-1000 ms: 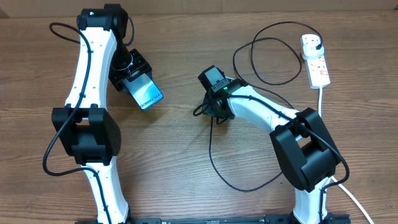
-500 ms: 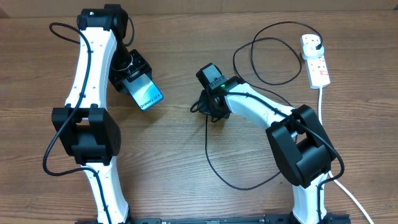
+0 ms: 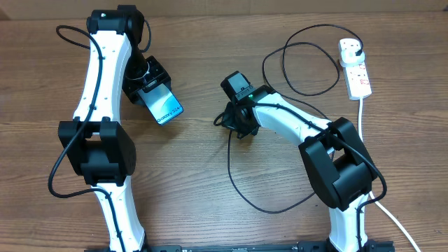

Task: Plug charger to phone and switch on socket
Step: 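Lower the right gripper and grasp the USB-C plug, then lift the plug with the right gripper toward the held phone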

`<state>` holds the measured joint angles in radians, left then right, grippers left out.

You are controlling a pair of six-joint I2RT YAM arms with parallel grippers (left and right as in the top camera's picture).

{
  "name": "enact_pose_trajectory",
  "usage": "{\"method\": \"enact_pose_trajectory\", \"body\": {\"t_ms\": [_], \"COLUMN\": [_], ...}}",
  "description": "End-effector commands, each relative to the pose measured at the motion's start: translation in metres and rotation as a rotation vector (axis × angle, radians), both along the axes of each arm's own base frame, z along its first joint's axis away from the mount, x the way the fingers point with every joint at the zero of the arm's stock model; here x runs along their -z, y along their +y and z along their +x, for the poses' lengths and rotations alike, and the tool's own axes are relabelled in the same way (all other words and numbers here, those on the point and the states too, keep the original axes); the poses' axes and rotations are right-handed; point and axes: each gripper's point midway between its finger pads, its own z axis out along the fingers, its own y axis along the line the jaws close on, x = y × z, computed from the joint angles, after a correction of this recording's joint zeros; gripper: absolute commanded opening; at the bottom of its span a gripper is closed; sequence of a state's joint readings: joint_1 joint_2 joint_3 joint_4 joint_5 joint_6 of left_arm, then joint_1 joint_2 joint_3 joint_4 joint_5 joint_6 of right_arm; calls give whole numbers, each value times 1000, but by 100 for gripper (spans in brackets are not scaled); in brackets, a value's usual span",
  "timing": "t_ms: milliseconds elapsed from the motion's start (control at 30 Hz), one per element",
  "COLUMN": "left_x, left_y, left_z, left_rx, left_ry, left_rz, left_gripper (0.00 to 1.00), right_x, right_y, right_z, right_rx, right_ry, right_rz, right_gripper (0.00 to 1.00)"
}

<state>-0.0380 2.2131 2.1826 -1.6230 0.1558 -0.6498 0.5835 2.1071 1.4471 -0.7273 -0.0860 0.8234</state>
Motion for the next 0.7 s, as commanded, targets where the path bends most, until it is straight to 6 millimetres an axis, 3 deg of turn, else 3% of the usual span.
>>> {"method": "enact_pose_trajectory", "body": {"t_ms": [0,67,167,367,433,667], "left_x": [-5,-5,-5,-5,-7,-25], "left_y": [0,0,-1,-3,-13,-55], "left_z": [4,6,9,12,17,36], "left_rx": [21,23,63,110,170,316], "left_ry": [-24,-30,-51,-70,-104,-261], "left_rz": [1,1,-4,-18,-81,-361], "left_gripper": [4,4,4,4,4,4], "right_x": [26,-2,-35,-102,-126,-162], "right_y": [9,30,44,52,52,48], "right_z": [-14,-6,-2,-13,-21,-41], "right_rx": [-130,-286,-415,-604,-675,-774], "right_ry": [84,29,-34,-131,-163,-160], "right_rz": [29,136,240,429,513,730], "right_gripper": [4,4,4,4,4,4]}}
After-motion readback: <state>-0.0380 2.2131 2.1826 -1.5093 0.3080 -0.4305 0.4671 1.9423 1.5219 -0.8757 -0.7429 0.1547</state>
